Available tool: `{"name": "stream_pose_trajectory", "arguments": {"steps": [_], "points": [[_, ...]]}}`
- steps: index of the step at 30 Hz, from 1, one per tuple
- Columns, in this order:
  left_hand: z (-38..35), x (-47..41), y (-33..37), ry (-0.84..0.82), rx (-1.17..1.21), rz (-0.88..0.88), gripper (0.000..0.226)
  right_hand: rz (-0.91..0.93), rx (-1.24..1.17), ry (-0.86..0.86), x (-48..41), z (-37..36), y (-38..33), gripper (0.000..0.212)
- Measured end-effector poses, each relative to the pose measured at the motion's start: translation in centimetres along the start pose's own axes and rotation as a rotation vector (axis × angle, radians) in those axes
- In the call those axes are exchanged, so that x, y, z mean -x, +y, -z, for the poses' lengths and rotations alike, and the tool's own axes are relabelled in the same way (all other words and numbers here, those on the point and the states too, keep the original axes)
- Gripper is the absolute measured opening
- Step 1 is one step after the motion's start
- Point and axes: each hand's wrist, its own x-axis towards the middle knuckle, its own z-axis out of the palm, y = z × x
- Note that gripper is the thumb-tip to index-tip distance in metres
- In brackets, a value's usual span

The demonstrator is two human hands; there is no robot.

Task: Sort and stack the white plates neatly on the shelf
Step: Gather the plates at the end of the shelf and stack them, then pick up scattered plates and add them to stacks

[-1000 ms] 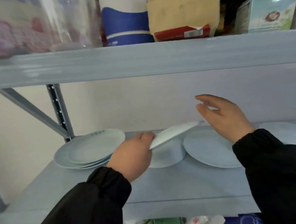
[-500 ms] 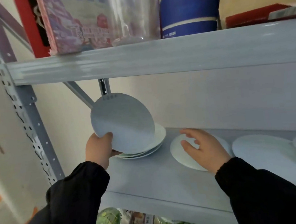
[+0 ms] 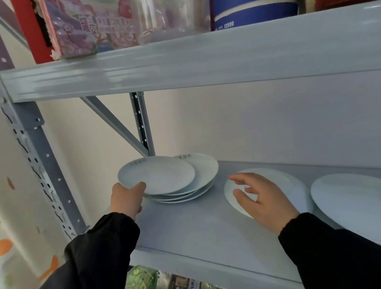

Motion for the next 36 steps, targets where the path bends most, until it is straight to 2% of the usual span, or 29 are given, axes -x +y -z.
{"name": "stream_pose_trajectory", "arguments": {"steps": [2, 4, 11, 14, 17, 21, 25, 31, 34, 36], "points": [[0.4, -0.2, -0.4, 0.023, -0.037, -0.027, 0.071, 0.006, 0.007, -0.009, 0.0, -0.1, 0.0, 0.038], [0.8, -0.4, -0.6, 0.026, -0.037, -0.053, 0.083, 0.011, 0.015, -0.008, 0.0, -0.2, 0.0, 0.04], [1.5, 0.0, -0.6, 0.034, -0.159, -0.138, 0.085, 0.007, 0.023, -0.008, 0.1, -0.2, -0.1, 0.032], [1.4, 1.1, -0.7, 0.126, -0.358, -0.335, 0.079, -0.006, 0.03, -0.008, 0.1, -0.1, 0.0, 0.031], [0.6, 2.7, -0.2, 0.141, -0.46, -0.609, 0.072, 0.004, 0.049, 0.009, 0.1, -0.2, 0.2, 0.036], [-2.0, 5.1, 0.5, -0.028, -0.591, -0.963, 0.072, 0.006, 0.105, 0.0, 0.3, 0.1, 0.5, 0.047], [-5.5, 7.6, 0.5, -0.222, -0.662, -1.149, 0.07, -0.052, 0.187, -0.051, 0.9, 1.0, 0.8, 0.058], [-11.3, 10.3, -0.2, -0.402, -0.669, -1.23, 0.072, -0.09, 0.417, -0.037, 3.6, 4.9, 2.2, 0.067], [-14.2, 11.8, -0.5, -0.507, -0.706, -1.184, 0.078, -0.106, 0.539, -0.011, 5.6, 7.3, 3.1, 0.075], [-16.0, 12.6, -0.6, -0.577, -0.734, -1.131, 0.084, -0.109, 0.628, 0.018, 7.0, 8.7, 3.8, 0.072]]}}
